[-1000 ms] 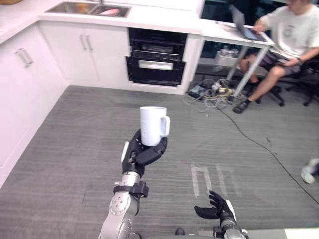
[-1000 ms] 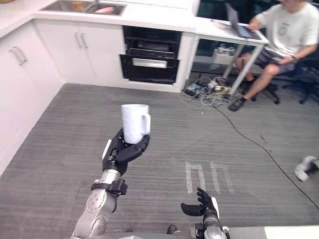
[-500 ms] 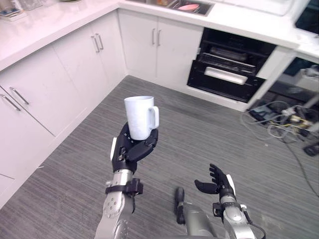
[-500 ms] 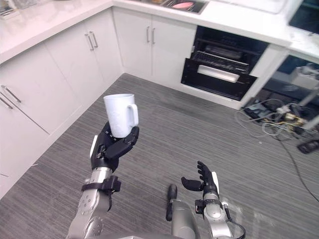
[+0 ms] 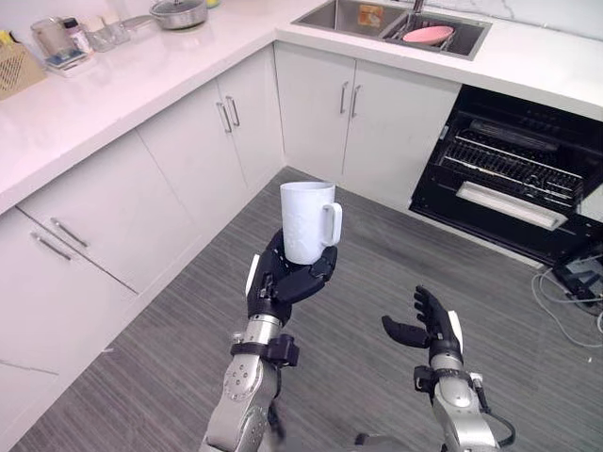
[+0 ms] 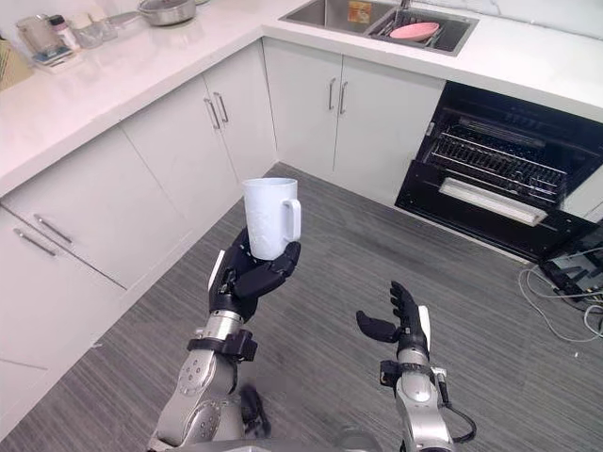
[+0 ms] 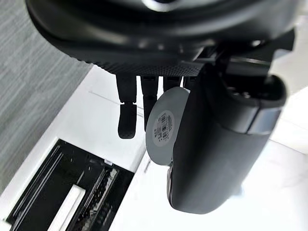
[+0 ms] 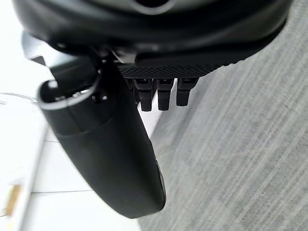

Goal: Walk over to the sink, pick up the cup, carry it to the dishwasher, place the cup inside the dishwasher, then close the dishwasher door

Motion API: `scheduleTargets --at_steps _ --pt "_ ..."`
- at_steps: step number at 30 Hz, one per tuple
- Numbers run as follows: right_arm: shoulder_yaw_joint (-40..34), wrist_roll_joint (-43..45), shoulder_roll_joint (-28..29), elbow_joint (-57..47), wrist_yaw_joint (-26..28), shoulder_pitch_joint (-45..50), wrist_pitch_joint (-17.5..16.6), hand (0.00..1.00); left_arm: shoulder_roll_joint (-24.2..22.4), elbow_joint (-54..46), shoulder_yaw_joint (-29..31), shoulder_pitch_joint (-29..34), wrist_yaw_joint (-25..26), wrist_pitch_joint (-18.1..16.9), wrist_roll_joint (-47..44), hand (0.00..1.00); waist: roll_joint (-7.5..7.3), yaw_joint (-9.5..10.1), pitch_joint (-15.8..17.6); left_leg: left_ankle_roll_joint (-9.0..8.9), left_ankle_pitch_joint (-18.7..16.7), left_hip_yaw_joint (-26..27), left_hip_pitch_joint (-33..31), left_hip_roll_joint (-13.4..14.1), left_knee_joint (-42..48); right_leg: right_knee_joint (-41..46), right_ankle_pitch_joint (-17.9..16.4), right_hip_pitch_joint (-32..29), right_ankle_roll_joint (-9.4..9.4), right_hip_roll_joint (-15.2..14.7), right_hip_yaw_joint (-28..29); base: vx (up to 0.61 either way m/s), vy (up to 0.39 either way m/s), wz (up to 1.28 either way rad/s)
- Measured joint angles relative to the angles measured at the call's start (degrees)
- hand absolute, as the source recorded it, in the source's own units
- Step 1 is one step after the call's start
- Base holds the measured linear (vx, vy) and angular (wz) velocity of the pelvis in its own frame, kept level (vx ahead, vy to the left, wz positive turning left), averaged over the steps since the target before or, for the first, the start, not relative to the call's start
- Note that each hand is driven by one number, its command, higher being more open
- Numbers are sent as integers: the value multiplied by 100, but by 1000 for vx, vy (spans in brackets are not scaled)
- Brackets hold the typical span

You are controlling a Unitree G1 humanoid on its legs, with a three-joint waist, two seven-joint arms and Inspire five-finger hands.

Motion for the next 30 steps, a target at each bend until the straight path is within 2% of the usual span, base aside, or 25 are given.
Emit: scheduleTargets --at_steps 1,2,3,4,5,6,7,9,11,13,14,15,16,17,18,19,20,21,23,24,25,26,27,29,30 --pt "54 0 80 6 28 95 14 90 64 -3 25 -43 17 43 4 30 -133 -71 26 101 -587 9 -118 -66 524 477 -108 -132 -1 -173 76 492 310 -17" --pt "72 0 86 25 32 116 15 90 75 -2 23 -51 19 76 19 30 -156 -59 35 81 -803 50 -129 -69 684 829 -147 -283 -30 -237 148 564 367 -15" --pt "71 -1 111 67 38 108 16 90 103 0 14 -47 30 115 53 30 -197 -49 43 104 -1027 167 -34 -89 762 1658 -173 -641 -14 -372 231 440 297 -46" --pt "81 -8 218 87 40 77 18 90 296 1 -18 -50 91 140 62 30 -426 -58 91 173 -1277 445 388 -303 618 3579 39 -1501 256 -861 240 437 267 -45" --pt "84 -10 246 98 43 68 18 90 348 2 -26 -49 108 152 66 30 -475 -68 93 178 -1314 496 497 -359 580 3910 46 -1651 279 -937 237 432 167 -46" --pt "85 -14 298 205 51 -3 18 90 472 52 -37 -43 137 193 90 30 -503 -144 108 266 -1446 621 907 -437 415 4976 -61 -2126 110 -1005 154 444 94 -44" --pt "103 -26 306 264 67 -64 20 90 503 83 -36 -31 143 206 177 30 -419 -165 111 243 -1495 785 1379 -450 90 5206 -232 -2493 -164 -871 -95 452 79 -51" --pt "227 -88 308 252 75 -158 18 90 501 68 -57 -61 140 126 218 30 -339 -244 104 111 -1436 1039 1936 -491 -491 4639 -447 -3015 -428 -631 -681 490 99 -57" --pt "290 -200 322 244 126 -260 17 90 503 72 -131 -190 122 121 268 30 -300 -376 91 25 -1461 1202 2333 -532 -894 3356 -407 -3395 -577 -367 -1290 529 83 -37" --pt "312 -244 313 130 145 -289 19 90 496 75 -258 -336 116 121 274 30 -321 -519 75 -234 -1595 1371 2920 -659 -1305 1281 462 -3551 -800 67 -1927 603 38 -21" --pt "321 -245 305 106 146 -284 19 90 495 75 -268 -348 108 120 277 30 -370 -545 44 -333 -1654 1398 3098 -755 -1376 898 696 -3552 -874 116 -2038 673 3 -13" --pt "325 -248 199 54 144 -247 19 90 444 151 -316 -362 103 122 279 30 -356 -652 -24 -528 -1780 1390 3443 -878 -1464 816 1561 -3490 -1557 111 -1976 711 -8 -25" --pt "314 -255 1 48 147 -233 62 90 308 357 -334 -373 90 143 283 30 32 -673 -201 -579 -1822 1378 3547 -631 -1332 1217 1463 -3548 -1630 260 -1982 709 -19 -27" --pt "283 -257 -22 -31 149 -221 89 90 285 405 -368 -402 88 153 288 30 102 -692 -237 -573 -1810 1341 3468 -510 -1004 1447 1291 -3571 -1704 269 -1941 680 -55 -33" --pt "190 -257 -27 -226 155 -156 108 90 244 536 -374 -524 92 153 295 30 134 -683 -226 -563 -1719 1280 3287 -312 -206 1845 1002 -3571 -1623 237 -1880 516 -90 -24" --pt "137 -257 -50 -458 156 -64 113 90 191 683 -375 -615 95 152 297 30 143 -676 -227 -685 -1443 1214 3082 -77 685 2088 731 -3457 -1597 239 -1820 727 -147 -40" --pt "87 -256 -100 -794 148 35 112 90 98 900 -367 -712 99 155 296 30 153 -657 -223 -986 -906 1068 2768 266 1934 2056 516 -3137 -1552 323 -1693 643 -115 -68" --pt "39 -240 -105 -1114 89 50 113 90 60 985 -402 -731 102 157 298 30 145 -631 -217 -1126 -958 1050 2464 528 2921 1811 453 -2735 -1496 479 -1498 698 -86 -81" --pt "25 -215 -84 -1614 -10 109 67 90 70 982 -503 -721 99 155 307 30 121 -617 -196 -973 -1166 1056 2060 750 3672 1407 415 -2188 -1415 619 -1277 415 8 -67" --pt "30 -185 -72 -1952 -57 139 -9 90 61 959 -598 -703 84 153 391 30 99 -593 -185 -707 -1327 1085 1749 830 3833 1110 345 -1805 -1402 697 -1080 363 76 -84" --pt "42 -177 -85 -2133 -85 89 -135 90 67 934 -665 -692 73 148 395 30 76 -495 -204 -537 -1503 1037 1362 798 3650 936 314 -1586 -1360 735 -805 360 97 -97" --pt "77 -175 -85 -2151 -90 24 -199 90 68 924 -661 -686 53 146 395 30 72 -458 -207 -468 -1574 964 1188 725 3434 907 290 -1522 -1319 731 -650 333 142 -123" --pt "178 -171 -84 -2152 -91 -111 -233 90 68 911 -648 -671 40 147 396 30 70 -398 -208 -313 -1680 642 856 465 2708 862 235 -1408 -1230 710 -321 337 183 -133" --pt "329 -166 -84 -2119 -85 -209 -232 90 69 867 -626 -585 40 147 403 30 65 -288 -207 -325 -1638 -169 537 2 1159 826 141 -1283 -1073 636 166 349 229 -136" --pt "449 -164 -109 -2061 -83 -248 -231 90 51 804 -570 -481 43 148 451 30 66 -259 -207 -385 -1358 -717 446 -203 25 815 53 -1220 -929 599 469 382 294 -118"
